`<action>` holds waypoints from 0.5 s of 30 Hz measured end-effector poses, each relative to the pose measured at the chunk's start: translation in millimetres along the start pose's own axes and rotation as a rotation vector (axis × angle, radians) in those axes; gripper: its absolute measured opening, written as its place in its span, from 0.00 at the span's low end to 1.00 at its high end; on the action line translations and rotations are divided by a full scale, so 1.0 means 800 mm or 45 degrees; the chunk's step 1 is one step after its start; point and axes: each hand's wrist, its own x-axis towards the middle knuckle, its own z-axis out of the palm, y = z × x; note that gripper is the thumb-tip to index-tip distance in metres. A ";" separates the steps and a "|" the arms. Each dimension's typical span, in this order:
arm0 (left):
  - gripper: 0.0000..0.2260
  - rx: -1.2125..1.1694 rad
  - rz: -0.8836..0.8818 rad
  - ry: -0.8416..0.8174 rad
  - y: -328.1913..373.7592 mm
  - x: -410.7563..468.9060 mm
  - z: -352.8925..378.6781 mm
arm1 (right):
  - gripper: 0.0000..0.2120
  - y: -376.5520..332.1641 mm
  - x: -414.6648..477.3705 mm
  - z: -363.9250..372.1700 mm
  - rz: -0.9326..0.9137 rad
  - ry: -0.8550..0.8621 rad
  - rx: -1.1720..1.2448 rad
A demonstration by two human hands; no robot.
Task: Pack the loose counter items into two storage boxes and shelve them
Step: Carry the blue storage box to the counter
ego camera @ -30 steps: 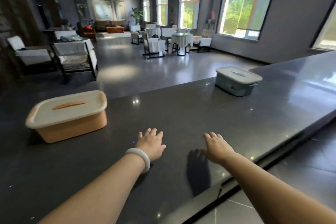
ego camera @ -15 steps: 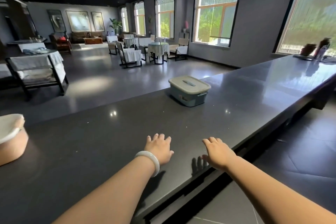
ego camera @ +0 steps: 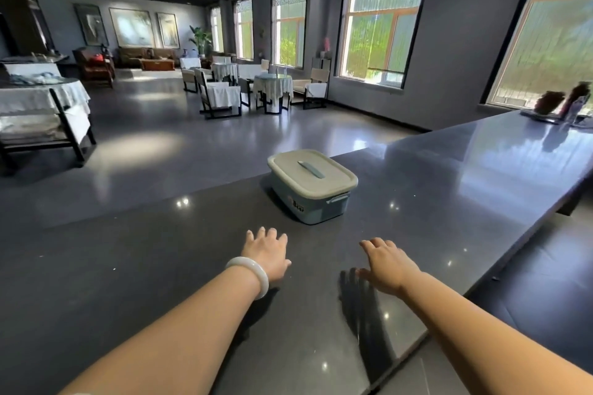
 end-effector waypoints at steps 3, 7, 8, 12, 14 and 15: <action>0.27 -0.005 -0.027 -0.005 0.004 0.050 -0.004 | 0.31 0.032 0.052 -0.004 -0.003 -0.035 -0.002; 0.27 -0.004 -0.093 0.001 0.007 0.112 -0.005 | 0.32 0.076 0.133 -0.006 -0.011 -0.039 -0.005; 0.28 -0.006 -0.119 -0.003 0.008 0.126 -0.004 | 0.32 0.086 0.156 -0.006 -0.015 -0.035 -0.003; 0.26 -0.001 -0.275 -0.046 0.012 0.185 0.003 | 0.27 0.130 0.249 -0.005 -0.024 -0.006 0.003; 0.24 -0.012 -0.375 -0.056 0.017 0.215 0.000 | 0.25 0.155 0.298 -0.010 -0.049 0.010 -0.011; 0.23 -0.021 -0.428 -0.051 0.019 0.229 -0.004 | 0.24 0.166 0.322 -0.014 -0.069 0.020 -0.016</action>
